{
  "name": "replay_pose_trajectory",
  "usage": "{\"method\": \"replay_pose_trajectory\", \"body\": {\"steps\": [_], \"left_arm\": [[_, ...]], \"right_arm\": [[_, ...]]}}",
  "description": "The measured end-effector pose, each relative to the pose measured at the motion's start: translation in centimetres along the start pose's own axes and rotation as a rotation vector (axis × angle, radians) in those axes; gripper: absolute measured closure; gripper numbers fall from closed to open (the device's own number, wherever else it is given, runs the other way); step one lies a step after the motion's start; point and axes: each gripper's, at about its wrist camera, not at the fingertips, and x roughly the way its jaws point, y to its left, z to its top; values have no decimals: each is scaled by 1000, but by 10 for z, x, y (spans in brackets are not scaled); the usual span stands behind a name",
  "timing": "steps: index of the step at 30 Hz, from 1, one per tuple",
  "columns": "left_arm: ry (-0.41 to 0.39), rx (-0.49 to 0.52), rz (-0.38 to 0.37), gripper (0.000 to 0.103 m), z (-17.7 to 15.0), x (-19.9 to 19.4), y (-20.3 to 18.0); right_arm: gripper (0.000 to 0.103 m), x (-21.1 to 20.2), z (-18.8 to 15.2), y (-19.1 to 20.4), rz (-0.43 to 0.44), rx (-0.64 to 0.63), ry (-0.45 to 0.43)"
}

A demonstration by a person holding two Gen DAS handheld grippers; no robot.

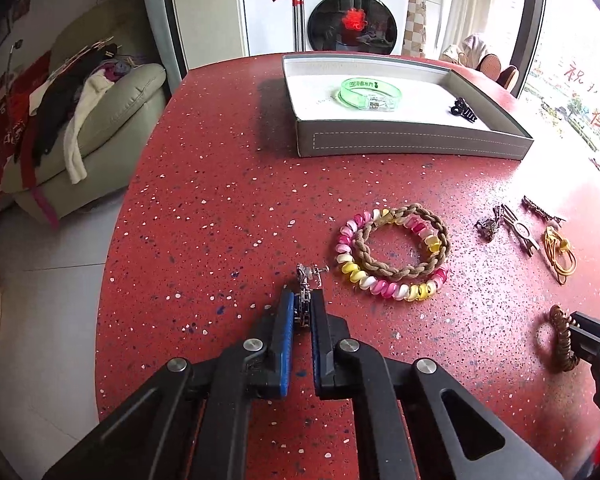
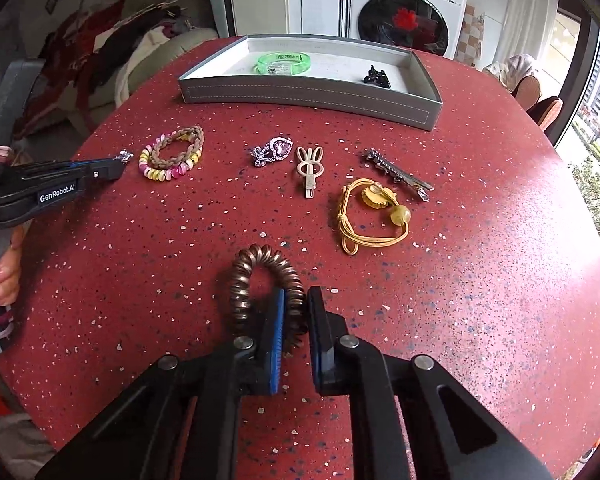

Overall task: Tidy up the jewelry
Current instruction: 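Grasp the silver heart pendant with the left tool while the right grasps the brown coil hair tie, then carry the silver pendant and brown coil hair tie into the grey tray with both tools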

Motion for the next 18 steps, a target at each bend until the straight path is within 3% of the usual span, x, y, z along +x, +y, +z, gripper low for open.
{"method": "replay_pose_trajectory", "body": {"steps": [9,18], "left_arm": [[-27,-20,-22,77,0,-13,1],[-65,-26,-59,77,12,-33,-5]], "right_arm": [[91,-7,4,-28,95,141,-24],[91,-8,8,-40,113,183,-27]]}}
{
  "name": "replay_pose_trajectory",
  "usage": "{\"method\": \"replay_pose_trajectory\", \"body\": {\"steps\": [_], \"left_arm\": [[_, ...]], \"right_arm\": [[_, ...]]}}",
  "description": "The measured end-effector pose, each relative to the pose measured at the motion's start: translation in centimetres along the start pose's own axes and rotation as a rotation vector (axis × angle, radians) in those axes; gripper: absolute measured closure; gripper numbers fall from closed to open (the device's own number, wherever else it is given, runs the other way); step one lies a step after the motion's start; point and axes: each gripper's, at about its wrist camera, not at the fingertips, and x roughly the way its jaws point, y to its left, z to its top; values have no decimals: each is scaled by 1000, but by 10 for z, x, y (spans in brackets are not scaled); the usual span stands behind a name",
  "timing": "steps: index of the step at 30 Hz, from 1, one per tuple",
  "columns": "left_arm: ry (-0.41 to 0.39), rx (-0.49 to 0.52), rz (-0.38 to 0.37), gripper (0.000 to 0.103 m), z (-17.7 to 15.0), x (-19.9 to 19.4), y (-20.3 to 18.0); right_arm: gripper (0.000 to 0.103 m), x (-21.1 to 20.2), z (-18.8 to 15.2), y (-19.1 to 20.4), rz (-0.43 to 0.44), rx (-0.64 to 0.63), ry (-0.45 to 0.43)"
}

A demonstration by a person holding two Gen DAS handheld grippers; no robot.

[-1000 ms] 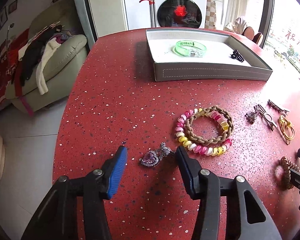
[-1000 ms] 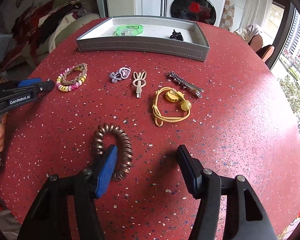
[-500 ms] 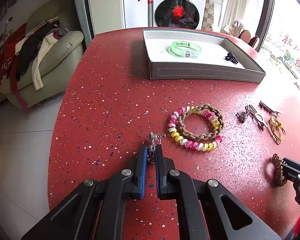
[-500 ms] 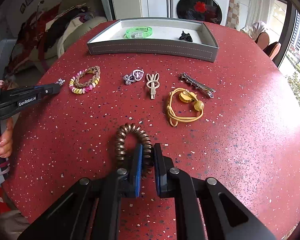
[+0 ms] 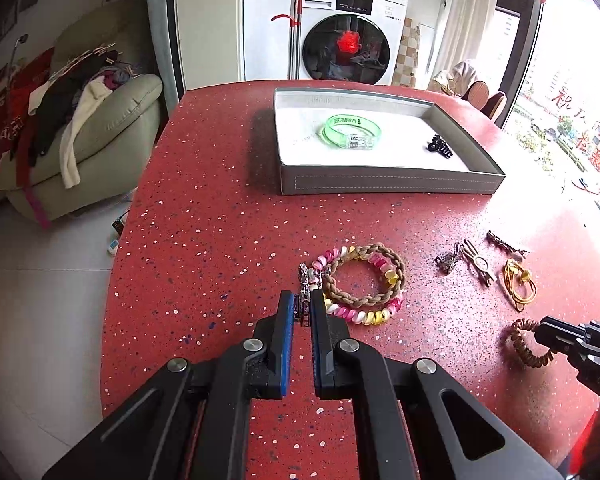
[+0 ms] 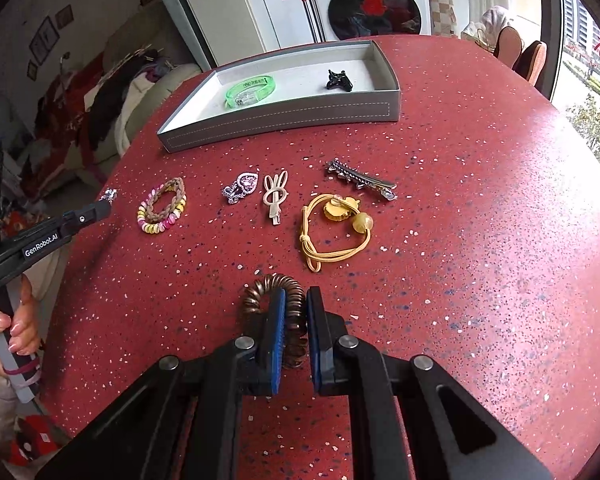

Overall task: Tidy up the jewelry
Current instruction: 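Carry the silver pendant and brown coil hair tie into the grey tray with both tools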

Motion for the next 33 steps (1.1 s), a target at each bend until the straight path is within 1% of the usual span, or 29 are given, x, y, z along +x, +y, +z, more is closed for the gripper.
{"method": "replay_pose_trajectory", "body": {"steps": [5,7,14,18,24,29,33], "left_arm": [[-6,15,-9,77,3,-4,-6],[-7,20,-12,77,3,-6,-8],[-19,22,-34,77,11,-15,-15],[-37,35,-37,77,17,-23,-22],[-45,30,-50,77,33,-26,-26],[-74,24,-45,77,60,-29,-31],[-96,24,-49,77,86,-26,-35]], "right_arm": [[91,8,-5,-2,1,-9,51],[91,8,-5,0,-3,-28,57],[91,9,-4,13,-72,-118,72],[91,0,3,9,-12,-86,36],[91,-24,43,-3,58,-39,-51],[92,-34,90,-9,87,-28,-110],[92,-31,131,-14,109,-11,-133]]}}
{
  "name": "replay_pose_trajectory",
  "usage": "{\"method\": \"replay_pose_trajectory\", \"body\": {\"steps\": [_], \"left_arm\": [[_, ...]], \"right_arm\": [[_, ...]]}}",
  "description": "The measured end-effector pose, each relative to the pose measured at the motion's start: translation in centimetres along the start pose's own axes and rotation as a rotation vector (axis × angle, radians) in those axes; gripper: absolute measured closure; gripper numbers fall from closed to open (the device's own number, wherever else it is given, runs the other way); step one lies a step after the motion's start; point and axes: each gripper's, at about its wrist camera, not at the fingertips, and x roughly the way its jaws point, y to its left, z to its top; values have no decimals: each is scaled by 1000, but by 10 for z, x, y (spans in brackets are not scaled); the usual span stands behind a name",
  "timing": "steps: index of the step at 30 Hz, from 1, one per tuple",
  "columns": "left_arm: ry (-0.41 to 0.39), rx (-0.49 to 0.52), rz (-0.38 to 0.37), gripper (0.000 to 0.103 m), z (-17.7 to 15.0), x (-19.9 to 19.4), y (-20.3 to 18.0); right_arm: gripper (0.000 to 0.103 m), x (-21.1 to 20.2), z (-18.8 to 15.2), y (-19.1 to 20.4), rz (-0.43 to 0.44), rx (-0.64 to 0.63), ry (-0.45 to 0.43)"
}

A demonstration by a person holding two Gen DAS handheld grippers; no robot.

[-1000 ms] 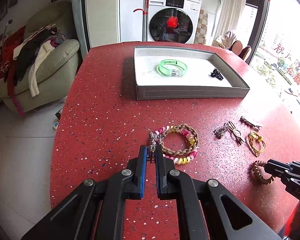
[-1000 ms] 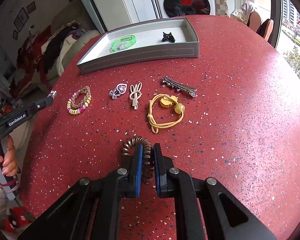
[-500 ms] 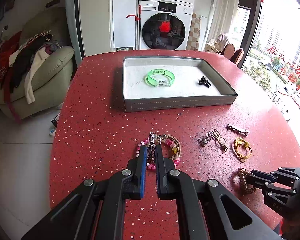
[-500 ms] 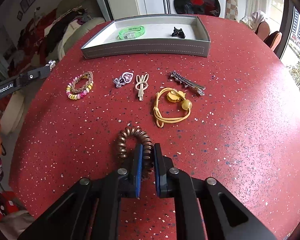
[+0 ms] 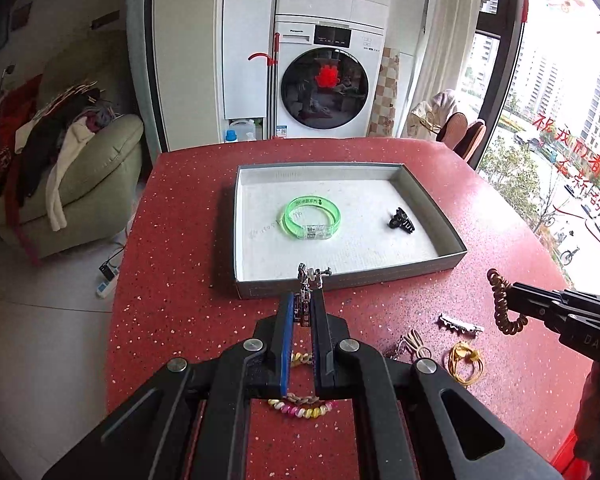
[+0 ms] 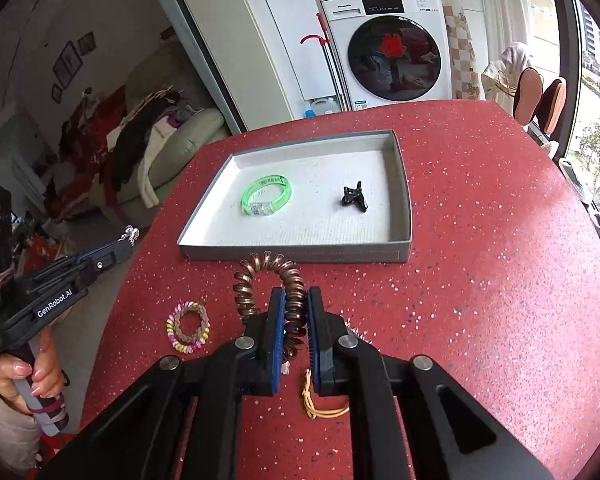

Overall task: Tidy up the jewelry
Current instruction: 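Carry the silver pendant and brown coil hair tie into the grey tray with both tools, then open the left tool to release the pendant while the right releases the coil tie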

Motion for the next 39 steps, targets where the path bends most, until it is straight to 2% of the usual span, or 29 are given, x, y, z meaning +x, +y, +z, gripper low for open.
{"method": "replay_pose_trajectory", "body": {"steps": [7,15,21,26,32,39], "left_arm": [[17,-14,-13,77,47,35,1],[86,-27,23,77,80,102,7],[168,-9,30,77,67,146,7],[221,0,28,77,53,171,2],[227,38,87,77,50,189,-4],[172,99,165,77,48,190,-15]], "right_arm": [[92,37,49,-15,34,49,18],[92,105,69,-35,30,116,102],[92,150,62,-43,5,134,170],[92,167,60,-50,-76,108,180],[92,166,66,-57,-180,80,131],[91,163,62,-51,-213,31,114]]}}
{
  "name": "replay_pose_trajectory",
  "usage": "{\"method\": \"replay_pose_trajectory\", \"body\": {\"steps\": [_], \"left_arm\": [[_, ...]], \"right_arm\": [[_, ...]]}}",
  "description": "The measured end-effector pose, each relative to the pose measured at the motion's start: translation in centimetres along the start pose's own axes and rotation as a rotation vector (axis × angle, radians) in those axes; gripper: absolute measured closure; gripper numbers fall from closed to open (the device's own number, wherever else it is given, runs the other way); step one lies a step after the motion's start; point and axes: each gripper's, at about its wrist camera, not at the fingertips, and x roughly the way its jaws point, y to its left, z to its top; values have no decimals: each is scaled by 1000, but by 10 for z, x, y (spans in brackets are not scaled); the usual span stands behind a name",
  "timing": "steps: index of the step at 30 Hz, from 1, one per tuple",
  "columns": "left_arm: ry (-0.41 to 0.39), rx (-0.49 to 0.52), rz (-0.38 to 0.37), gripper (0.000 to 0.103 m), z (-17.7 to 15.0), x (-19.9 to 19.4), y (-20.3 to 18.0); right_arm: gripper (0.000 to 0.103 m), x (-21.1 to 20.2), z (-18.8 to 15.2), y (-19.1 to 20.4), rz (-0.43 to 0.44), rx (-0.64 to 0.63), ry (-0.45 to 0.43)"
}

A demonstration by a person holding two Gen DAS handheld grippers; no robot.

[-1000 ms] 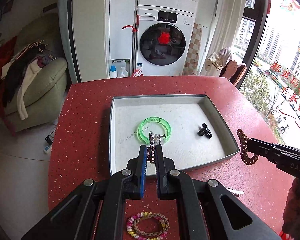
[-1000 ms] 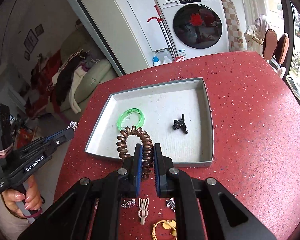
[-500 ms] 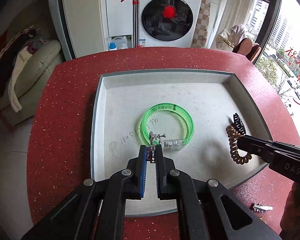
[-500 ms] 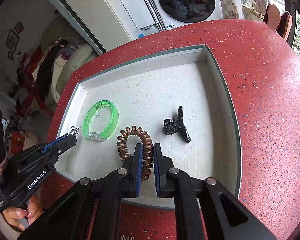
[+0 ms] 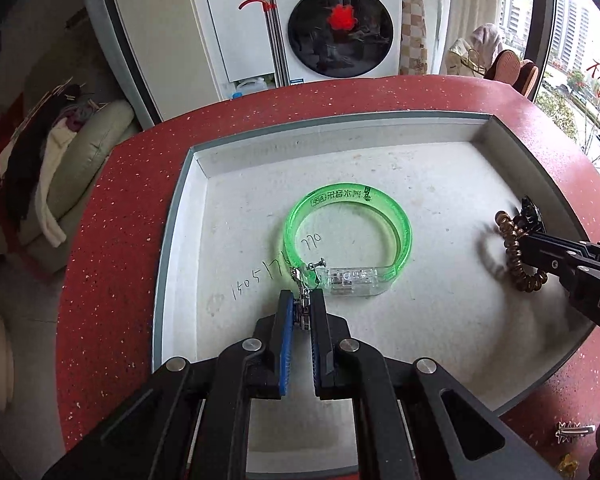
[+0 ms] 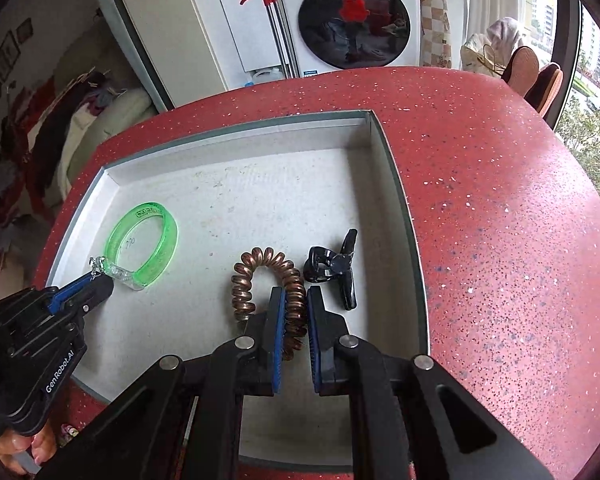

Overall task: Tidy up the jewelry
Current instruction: 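Open the left tool to release the pendant while the right releases the coil tie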

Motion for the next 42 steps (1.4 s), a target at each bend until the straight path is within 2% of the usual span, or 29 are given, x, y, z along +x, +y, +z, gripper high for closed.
{"method": "replay_pose_trajectory", "body": {"steps": [2,7,9,11,24,27,42], "left_arm": [[-8,11,13,77,-1,-1,-1],[-15,2,29,77,-3,-3,-1],[-27,-4,29,77,-4,-7,0],[-39,-4,31,77,-3,-10,-1],[-42,-12,24,76,-7,-12,-1],[-61,-25,17,76,-6,-19,1],[-114,-30,-10,76,-4,-47,7]], "right_arm": [[89,0,0,2,4,-5,-1],[62,-7,1,7,70,4,-11],[45,-14,1,9,90,11,-33],[40,-21,0,11,109,15,-52],[37,-53,-9,5,149,72,-96],[33,-59,-12,6,152,73,-108],[29,-81,-25,9,175,102,-152]]}}
